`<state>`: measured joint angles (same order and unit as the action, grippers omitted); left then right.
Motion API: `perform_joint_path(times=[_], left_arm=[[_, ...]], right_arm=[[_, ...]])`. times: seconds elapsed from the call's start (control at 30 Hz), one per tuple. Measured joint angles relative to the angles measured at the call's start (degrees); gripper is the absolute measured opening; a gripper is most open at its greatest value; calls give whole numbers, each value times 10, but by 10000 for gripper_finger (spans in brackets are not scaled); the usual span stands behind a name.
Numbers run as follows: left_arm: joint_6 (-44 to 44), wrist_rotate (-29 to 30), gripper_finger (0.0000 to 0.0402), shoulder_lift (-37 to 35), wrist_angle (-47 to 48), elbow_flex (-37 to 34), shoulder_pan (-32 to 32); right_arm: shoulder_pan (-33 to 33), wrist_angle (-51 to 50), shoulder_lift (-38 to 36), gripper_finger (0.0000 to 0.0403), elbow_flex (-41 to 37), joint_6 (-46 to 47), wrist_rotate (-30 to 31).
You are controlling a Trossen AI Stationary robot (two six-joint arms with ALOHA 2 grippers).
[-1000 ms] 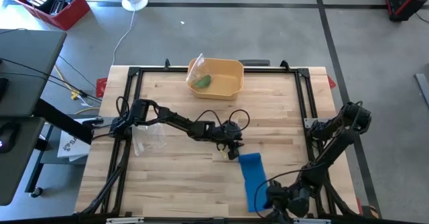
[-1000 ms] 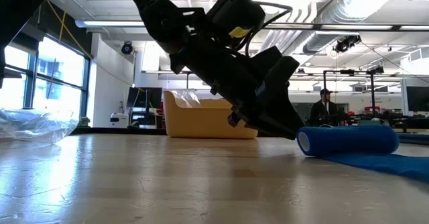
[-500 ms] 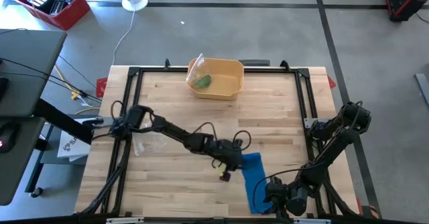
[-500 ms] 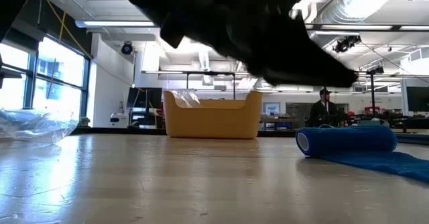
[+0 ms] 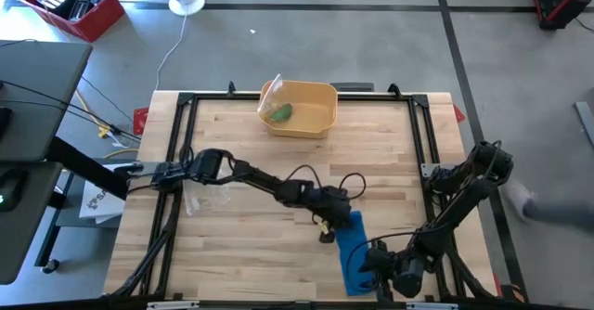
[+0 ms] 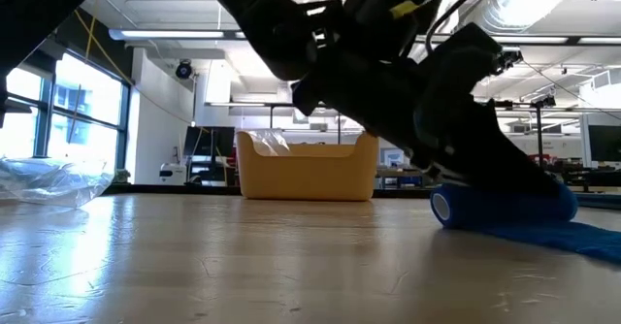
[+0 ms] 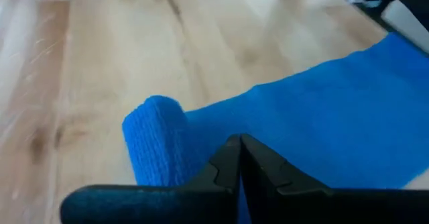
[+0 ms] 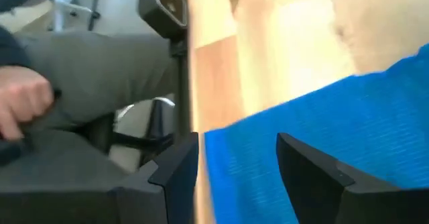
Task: Roll bandage
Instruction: Roll the blue bandage
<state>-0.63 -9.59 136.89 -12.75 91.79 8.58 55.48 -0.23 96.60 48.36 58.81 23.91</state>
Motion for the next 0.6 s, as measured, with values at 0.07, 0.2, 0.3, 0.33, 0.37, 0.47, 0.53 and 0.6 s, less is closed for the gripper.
perform_joint_path(times=[0.07, 0.2, 0.3, 0.33, 0.37, 0.47, 0.53, 0.6], left_arm=[[0, 9, 7, -2, 10, 0, -4], [5, 9, 7, -2, 12, 0, -10], [4, 10, 7, -2, 20, 0, -13], [4, 9, 7, -2, 24, 0, -14], [4, 9, 7, -2, 26, 0, -16], [4, 7, 7, -2, 29, 0, -23], [4, 6, 7, -2, 31, 0, -29], [1, 5, 7, -2, 32, 0, -36]], right_arm=[[0, -5, 19, 192, 0, -23, 20], [-3, -9, 75, 170, 0, -18, 55], [-6, 8, 111, 128, 1, 12, 62], [-6, 19, 122, 110, 2, 23, 65], [-3, 28, 130, 91, 3, 31, 64], [13, 50, 141, 31, 3, 56, 62], [29, 60, 142, 9, 2, 69, 60], [43, 72, 142, 12, 2, 79, 60]])
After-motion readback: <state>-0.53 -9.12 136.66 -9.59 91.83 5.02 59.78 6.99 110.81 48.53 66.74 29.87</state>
